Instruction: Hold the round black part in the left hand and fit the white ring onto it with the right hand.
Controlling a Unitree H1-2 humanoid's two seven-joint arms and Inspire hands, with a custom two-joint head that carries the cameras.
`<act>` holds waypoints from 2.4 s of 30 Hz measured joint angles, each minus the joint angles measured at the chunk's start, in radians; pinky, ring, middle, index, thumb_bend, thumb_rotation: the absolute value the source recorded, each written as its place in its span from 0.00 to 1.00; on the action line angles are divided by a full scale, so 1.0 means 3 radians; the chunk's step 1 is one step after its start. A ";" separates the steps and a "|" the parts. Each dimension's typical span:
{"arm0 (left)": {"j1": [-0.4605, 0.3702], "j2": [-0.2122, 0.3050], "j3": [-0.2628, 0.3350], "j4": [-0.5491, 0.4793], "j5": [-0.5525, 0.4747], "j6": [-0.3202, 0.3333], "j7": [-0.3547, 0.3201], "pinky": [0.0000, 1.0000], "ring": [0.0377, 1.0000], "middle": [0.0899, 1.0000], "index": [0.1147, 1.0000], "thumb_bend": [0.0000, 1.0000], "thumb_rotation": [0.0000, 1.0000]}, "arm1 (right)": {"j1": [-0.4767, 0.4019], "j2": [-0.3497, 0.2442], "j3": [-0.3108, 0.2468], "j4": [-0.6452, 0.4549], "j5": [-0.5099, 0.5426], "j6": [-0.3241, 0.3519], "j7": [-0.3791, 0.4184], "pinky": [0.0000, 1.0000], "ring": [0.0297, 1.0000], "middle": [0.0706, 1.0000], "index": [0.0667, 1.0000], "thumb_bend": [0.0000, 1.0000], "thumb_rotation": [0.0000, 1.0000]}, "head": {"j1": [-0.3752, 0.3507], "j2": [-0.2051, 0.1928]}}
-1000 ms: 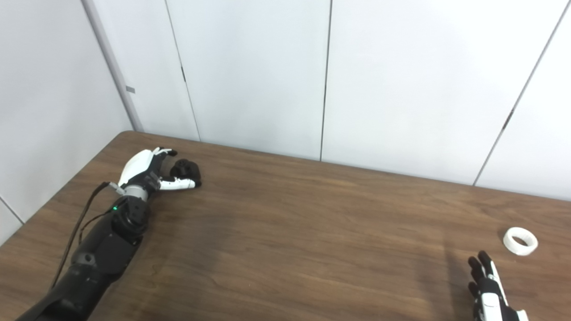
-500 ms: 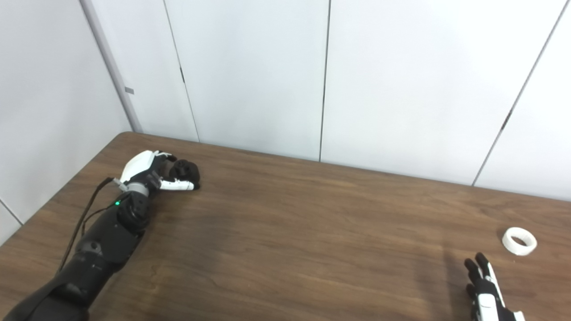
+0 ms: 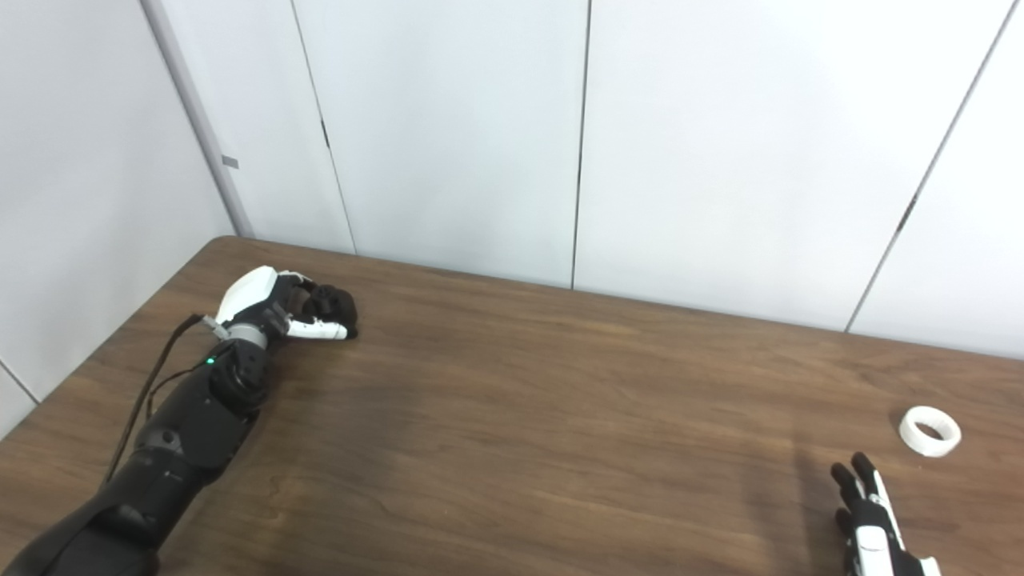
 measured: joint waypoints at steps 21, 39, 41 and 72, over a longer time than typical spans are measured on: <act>0.0033 -0.0007 0.0131 0.0009 -0.0194 -0.0358 0.0241 1.00 0.88 0.74 0.42 0.52 0.05 | 0.0000 0.0000 -0.0006 0.0013 -0.0002 -0.0001 0.0000 1.00 1.00 0.95 1.00 0.40 1.00 | -0.0010 0.0000; 0.0239 -0.0005 0.0118 -0.0328 -0.0184 -0.0258 0.0200 1.00 0.89 0.73 0.42 0.52 0.05 | -0.0003 0.0005 -0.0019 0.0023 -0.0001 -0.0013 -0.0003 1.00 0.97 0.94 1.00 0.37 1.00 | -0.0061 0.0026; 0.0315 -0.0005 0.0105 -0.0551 -0.0175 -0.0208 0.0137 1.00 0.89 0.73 0.42 0.52 0.05 | -0.0003 0.0013 -0.0020 0.0028 0.0000 -0.0019 -0.0006 1.00 0.98 0.94 1.00 0.37 1.00 | -0.0061 0.0026; 0.1502 -0.0436 -0.0657 -0.3325 0.1025 0.0059 -0.0675 1.00 0.85 0.72 0.42 0.52 0.05 | -0.0025 0.0060 0.0042 0.0136 -0.0136 -0.0174 -0.0061 1.00 0.95 0.90 0.97 0.51 1.00 | -0.0532 0.0179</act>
